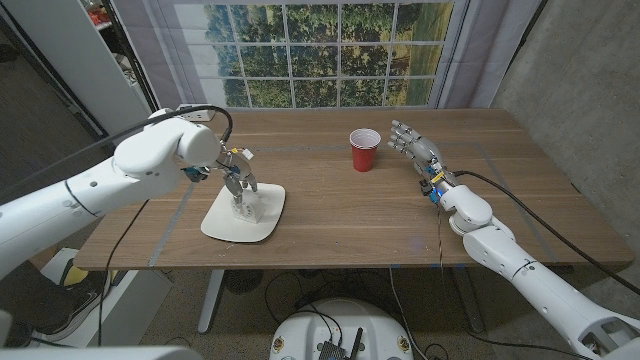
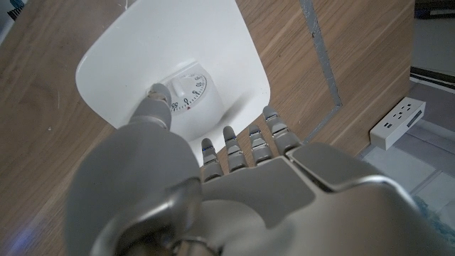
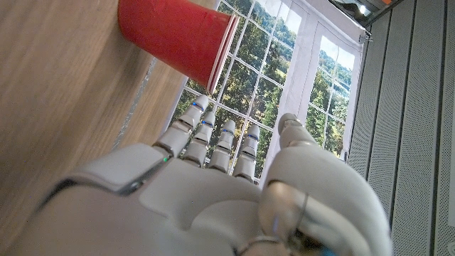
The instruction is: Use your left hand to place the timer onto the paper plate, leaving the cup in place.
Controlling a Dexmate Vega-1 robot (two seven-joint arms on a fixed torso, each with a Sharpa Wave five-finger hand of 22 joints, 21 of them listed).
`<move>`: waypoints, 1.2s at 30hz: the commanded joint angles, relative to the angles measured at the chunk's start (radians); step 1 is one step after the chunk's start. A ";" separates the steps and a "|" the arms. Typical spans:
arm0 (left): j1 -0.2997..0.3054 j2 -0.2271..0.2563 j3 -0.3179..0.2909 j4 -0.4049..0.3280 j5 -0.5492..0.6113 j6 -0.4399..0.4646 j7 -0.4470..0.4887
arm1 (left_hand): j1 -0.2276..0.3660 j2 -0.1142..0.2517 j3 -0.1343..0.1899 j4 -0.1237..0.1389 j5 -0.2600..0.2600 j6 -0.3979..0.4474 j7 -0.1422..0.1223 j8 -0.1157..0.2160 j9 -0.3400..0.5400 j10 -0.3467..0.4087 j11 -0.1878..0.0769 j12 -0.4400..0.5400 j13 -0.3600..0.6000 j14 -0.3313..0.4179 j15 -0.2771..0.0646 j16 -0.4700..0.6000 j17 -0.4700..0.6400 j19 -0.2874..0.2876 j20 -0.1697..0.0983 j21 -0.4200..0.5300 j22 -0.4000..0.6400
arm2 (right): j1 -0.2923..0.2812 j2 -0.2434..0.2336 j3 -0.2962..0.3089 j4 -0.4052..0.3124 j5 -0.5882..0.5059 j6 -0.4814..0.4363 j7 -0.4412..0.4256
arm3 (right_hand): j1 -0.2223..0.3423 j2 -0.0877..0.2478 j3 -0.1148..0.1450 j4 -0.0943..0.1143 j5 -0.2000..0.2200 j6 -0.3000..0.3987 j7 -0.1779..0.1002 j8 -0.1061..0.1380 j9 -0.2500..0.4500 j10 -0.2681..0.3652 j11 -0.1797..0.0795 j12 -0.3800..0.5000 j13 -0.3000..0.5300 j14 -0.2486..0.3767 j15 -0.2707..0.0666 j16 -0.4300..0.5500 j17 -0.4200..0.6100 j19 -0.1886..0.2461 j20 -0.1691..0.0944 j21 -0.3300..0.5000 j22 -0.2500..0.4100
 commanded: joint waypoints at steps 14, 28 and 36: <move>0.400 0.143 -0.415 -0.021 -0.551 -0.015 0.642 | -0.132 -0.034 -0.079 0.053 0.005 -0.050 0.017 0.018 -0.017 -0.039 -0.019 0.021 -0.049 -0.034 -0.057 0.014 0.001 -0.017 0.006 -0.009 -0.003 | 0.029 0.001 -0.007 0.019 0.001 -0.011 0.020 | 0.004 0.006 0.001 0.003 0.005 0.000 -0.001 -0.001 0.003 0.008 -0.004 0.000 0.004 0.002 -0.095 0.004 0.005 0.002 0.011 0.003 0.003; 0.546 0.018 -0.529 0.047 -0.759 -0.147 0.913 | -0.161 -0.002 -0.082 0.073 0.012 -0.043 0.045 0.021 -0.021 -0.006 -0.025 0.036 -0.067 0.019 -0.100 0.026 0.005 0.035 -0.019 0.008 -0.002 | 0.011 -0.014 0.007 -0.003 0.003 -0.009 0.007 | 0.003 0.006 0.001 0.004 0.005 0.000 -0.001 -0.001 0.003 0.007 -0.002 0.000 0.004 0.003 -0.094 0.005 0.005 0.002 0.011 0.003 0.003; 0.582 -0.079 -0.540 0.101 -0.866 -0.255 1.002 | -0.163 0.022 -0.075 0.076 0.012 -0.025 0.066 0.027 -0.021 0.020 -0.020 0.045 -0.075 0.042 -0.106 0.029 0.004 0.049 -0.020 0.011 -0.001 | 0.002 -0.022 0.012 -0.019 -0.006 -0.006 -0.003 | 0.003 0.005 0.001 0.005 0.005 0.000 -0.001 0.000 0.003 0.007 -0.002 0.000 0.004 0.003 -0.094 0.005 0.005 0.002 0.011 0.003 0.003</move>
